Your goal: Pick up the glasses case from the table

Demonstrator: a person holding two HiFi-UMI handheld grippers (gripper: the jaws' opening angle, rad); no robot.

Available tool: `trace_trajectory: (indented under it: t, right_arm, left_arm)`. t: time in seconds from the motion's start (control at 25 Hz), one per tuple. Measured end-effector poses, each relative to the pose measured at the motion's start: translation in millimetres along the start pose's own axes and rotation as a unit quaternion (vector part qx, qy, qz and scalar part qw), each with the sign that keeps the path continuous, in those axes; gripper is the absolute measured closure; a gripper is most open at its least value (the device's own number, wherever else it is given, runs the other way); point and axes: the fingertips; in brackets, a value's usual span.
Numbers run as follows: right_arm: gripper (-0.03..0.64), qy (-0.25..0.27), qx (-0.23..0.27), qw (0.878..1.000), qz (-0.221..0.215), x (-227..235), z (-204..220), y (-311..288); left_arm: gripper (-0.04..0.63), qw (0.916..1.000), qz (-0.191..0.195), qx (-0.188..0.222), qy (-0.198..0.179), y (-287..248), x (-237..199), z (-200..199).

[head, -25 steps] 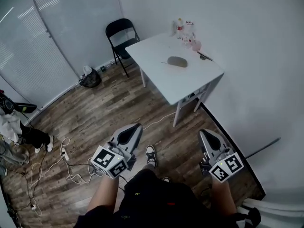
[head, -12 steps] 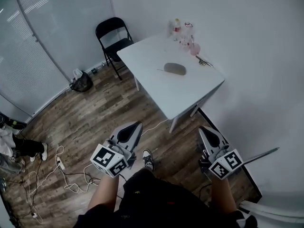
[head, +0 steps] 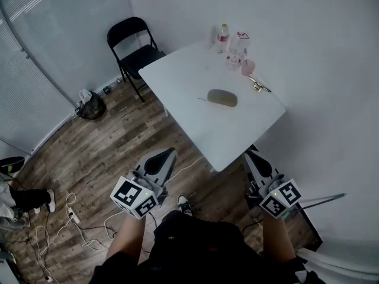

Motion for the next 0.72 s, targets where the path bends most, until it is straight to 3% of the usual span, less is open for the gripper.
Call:
trace_trajectory:
  t: [0.32, 0.72]
  right_arm:
    - [0.593, 0.016, -0.019, 1.0, 0.0, 38.0, -9.5, -51.9]
    - [0.592, 0.026, -0.042, 0.998, -0.043, 131.0, -16.6, -85.5]
  left_arm:
    - [0.575, 1.0, 0.003, -0.003, 0.0, -43.1, -45.0, -10.9]
    - [0.575, 0.9969, -0.074, 0.004, 0.027, -99.6, -58.2, -8.3]
Point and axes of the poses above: the fingertips, and each gripper's own axes: y backward along the fingers, x to its right, z out of its underside, and after that the axes turned 5 degrees about -x, right-handed
